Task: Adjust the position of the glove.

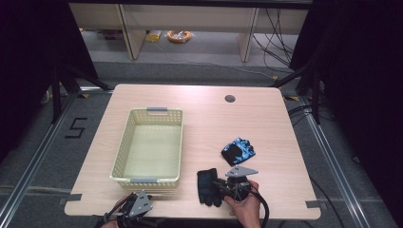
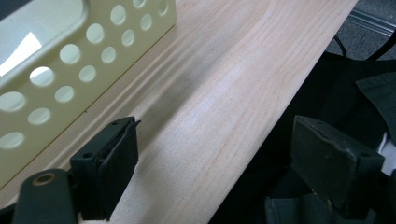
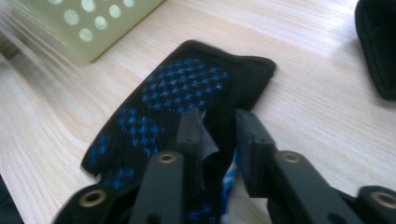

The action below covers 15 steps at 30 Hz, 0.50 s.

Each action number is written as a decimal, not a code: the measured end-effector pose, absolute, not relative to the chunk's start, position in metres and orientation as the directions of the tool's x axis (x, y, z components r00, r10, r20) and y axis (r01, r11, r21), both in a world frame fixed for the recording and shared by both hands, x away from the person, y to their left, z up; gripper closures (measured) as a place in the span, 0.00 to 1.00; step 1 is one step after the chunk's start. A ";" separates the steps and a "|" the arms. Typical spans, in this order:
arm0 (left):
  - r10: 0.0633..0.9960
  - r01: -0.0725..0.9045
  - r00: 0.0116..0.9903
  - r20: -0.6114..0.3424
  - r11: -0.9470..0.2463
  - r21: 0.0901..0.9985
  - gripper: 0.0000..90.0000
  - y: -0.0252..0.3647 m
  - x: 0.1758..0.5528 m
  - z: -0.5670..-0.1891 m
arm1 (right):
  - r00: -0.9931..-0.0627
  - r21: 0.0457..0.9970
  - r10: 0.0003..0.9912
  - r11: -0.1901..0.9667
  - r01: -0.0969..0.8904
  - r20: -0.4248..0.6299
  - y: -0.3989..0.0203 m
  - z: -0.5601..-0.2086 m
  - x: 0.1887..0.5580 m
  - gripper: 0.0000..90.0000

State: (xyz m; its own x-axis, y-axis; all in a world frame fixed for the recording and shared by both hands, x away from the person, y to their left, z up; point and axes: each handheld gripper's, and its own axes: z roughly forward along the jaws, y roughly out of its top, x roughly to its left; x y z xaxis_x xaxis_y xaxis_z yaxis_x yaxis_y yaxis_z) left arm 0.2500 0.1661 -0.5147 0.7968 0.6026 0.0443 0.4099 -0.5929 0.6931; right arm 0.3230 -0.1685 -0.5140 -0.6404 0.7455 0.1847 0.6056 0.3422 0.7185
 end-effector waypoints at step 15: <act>0.605 0.414 0.795 0.035 -0.584 0.698 0.17 0.167 0.251 -0.514 | -0.789 0.781 0.609 0.451 0.432 0.084 -0.176 -0.471 0.319 0.96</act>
